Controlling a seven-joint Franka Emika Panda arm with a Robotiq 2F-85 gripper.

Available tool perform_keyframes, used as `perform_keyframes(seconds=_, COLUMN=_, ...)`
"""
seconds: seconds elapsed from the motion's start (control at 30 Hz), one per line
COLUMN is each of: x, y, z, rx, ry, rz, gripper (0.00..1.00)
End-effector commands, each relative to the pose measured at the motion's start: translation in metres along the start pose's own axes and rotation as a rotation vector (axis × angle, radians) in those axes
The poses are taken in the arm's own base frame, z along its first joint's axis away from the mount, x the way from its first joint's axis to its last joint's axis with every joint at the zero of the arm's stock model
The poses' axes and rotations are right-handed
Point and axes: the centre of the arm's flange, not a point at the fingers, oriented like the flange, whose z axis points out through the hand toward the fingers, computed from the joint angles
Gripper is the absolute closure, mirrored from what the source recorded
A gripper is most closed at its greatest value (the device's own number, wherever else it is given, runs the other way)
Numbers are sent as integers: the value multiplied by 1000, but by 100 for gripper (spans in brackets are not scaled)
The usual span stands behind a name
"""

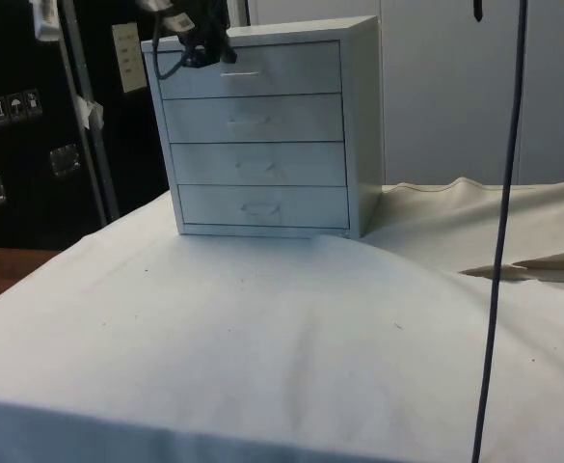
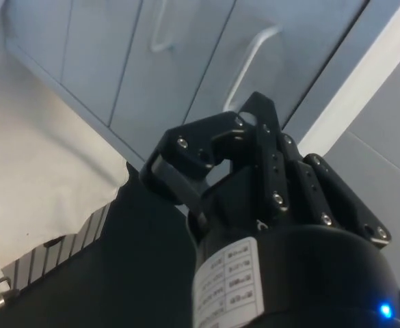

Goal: Open the drawer, then close it.

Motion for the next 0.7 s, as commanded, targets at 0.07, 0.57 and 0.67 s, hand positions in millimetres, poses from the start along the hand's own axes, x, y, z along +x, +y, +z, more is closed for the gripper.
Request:
perform_keyframes(seconds=0.07, x=-1, y=-3, z=-6, rx=7, ry=17, rz=-11, gripper=100)
perform_keyframes(seconds=0.57, x=-2, y=-16, z=-26, rx=11, ry=67, rz=-53, gripper=100)
perform_keyframes(seconds=0.67, x=-4, y=-20, z=-30, rx=11, ry=74, rz=-60, gripper=100)
